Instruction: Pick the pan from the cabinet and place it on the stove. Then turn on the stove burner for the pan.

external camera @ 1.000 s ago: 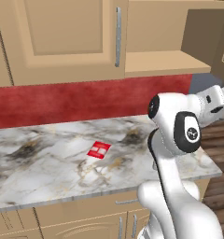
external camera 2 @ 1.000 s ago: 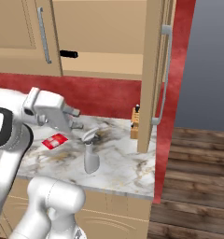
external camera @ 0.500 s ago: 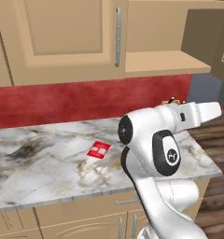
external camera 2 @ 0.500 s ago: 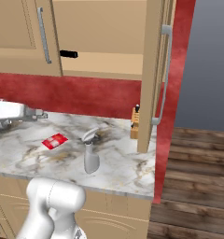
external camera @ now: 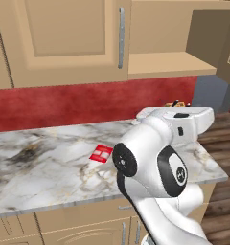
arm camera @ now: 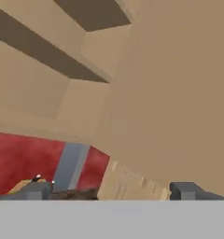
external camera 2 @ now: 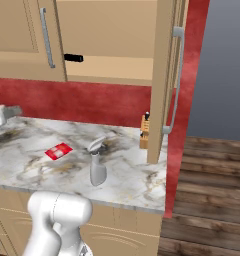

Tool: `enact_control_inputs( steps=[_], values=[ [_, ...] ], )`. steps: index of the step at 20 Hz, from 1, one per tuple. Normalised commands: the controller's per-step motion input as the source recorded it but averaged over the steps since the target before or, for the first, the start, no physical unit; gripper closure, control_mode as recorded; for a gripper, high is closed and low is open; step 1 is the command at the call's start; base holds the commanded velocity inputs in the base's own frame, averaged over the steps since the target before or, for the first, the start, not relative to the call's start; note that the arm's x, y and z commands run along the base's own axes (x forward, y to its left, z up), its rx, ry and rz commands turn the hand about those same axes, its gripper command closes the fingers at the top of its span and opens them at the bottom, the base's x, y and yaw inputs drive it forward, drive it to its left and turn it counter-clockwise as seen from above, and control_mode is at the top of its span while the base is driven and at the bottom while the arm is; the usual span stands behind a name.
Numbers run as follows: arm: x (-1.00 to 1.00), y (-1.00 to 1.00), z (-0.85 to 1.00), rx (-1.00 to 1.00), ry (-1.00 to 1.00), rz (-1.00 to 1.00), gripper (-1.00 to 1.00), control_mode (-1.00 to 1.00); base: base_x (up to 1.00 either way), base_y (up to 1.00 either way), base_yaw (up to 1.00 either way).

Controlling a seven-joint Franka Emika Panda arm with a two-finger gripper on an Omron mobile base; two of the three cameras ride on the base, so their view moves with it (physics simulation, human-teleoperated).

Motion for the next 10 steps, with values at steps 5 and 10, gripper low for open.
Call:
enact_control_inputs(
  steps=[5,10],
  values=[
    [0.05,0.33,0.37,0.03,-0.16,0.29,-1.00,-1.00,0.00,0.00,0.00],
    [0.21,0.22,0.35,0.03,-0.08,0.29,-1.00,-1.00,0.00,0.00,0.00]
  ],
)
